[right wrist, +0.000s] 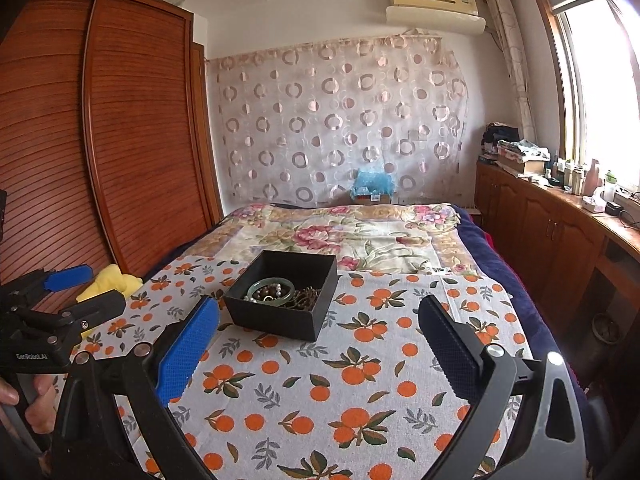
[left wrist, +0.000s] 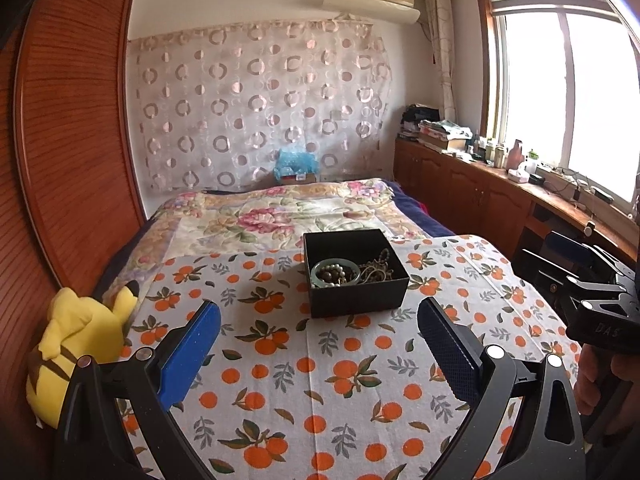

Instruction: Organize jewelry

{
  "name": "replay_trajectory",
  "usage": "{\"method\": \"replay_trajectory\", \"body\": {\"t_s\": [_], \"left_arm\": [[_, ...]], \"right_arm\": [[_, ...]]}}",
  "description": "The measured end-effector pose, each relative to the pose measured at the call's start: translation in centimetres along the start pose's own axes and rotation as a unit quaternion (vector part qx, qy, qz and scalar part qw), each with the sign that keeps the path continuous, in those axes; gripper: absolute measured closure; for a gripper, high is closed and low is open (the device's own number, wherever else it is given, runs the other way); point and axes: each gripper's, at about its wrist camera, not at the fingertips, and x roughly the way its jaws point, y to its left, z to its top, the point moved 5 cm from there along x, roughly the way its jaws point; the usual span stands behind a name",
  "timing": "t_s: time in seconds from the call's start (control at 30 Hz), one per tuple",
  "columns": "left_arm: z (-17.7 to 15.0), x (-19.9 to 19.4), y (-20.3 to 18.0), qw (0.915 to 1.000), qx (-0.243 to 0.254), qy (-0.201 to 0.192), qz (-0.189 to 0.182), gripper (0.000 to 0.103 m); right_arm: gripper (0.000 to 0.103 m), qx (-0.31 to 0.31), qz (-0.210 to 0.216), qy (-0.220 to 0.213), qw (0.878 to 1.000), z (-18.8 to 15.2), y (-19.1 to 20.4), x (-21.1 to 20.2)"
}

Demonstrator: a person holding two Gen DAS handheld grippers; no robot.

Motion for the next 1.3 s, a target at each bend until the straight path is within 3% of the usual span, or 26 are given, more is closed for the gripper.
{"method": "replay_trajectory", "body": {"t_s": [1.3], "left_arm": [[0.18, -0.64, -0.59, 0.9999, 0.0, -0.013, 0.0, 0.008]], "right_arm": [[0.003, 0.003, 0.002, 0.004, 1.0, -0.46, -0.06, 0.25]]}}
